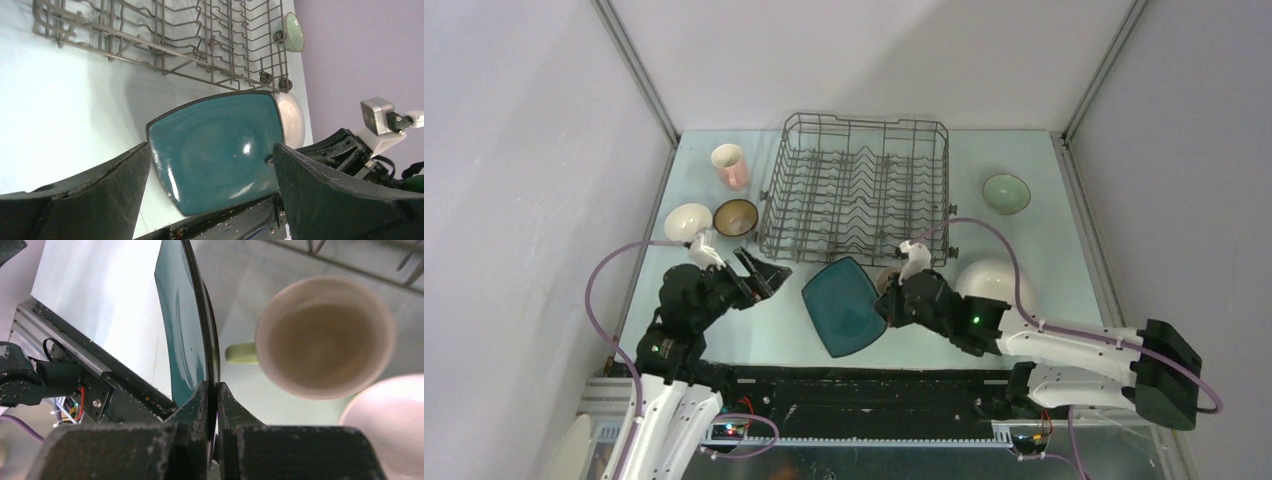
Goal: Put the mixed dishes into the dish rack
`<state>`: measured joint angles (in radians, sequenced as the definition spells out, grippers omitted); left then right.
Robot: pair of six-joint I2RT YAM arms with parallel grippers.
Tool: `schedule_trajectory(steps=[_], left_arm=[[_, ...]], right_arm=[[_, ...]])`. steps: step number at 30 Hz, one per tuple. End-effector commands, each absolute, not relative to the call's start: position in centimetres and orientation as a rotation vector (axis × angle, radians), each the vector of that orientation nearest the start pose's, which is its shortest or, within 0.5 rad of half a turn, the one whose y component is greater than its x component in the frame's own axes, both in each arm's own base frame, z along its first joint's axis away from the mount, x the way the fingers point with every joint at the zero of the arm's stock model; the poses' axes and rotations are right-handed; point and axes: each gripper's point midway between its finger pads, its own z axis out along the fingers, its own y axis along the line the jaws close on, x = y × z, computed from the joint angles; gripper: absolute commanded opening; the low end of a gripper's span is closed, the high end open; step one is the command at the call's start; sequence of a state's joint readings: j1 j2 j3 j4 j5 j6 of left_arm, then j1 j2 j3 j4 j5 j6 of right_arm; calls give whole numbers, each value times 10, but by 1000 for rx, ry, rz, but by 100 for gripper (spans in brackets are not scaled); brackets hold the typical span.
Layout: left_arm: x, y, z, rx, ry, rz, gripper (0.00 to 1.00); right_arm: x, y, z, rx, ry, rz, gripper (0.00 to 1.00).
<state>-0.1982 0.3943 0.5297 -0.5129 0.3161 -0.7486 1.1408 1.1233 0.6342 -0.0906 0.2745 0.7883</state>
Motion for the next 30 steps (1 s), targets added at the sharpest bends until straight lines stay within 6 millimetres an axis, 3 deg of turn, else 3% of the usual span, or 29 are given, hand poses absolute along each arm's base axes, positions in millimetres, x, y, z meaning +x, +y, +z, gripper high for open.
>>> schedule_trajectory(steps=[1,6,12,18,25,30], left_arm=[[196,-111,210,-271,2039,-795,98],[206,-107,216,-272,2038,-753,98],[217,-108,206,-311,2072,-746,98],[225,-129,218,-288,2048,-887,97],[247,-138,221,-265,2032,-912,97],[262,-135,222,-235,2087,-740,97]], right_arm=[[183,321,233,-302,1958,1027,0],[203,309,266,-316,1915,1031,0],[224,287,314,-303,1810,1016,0],[264,251,361,-286,1711,918,0],[324,213,382,-241,1648,748,0],[363,191,394,-249,1629,575,0]])
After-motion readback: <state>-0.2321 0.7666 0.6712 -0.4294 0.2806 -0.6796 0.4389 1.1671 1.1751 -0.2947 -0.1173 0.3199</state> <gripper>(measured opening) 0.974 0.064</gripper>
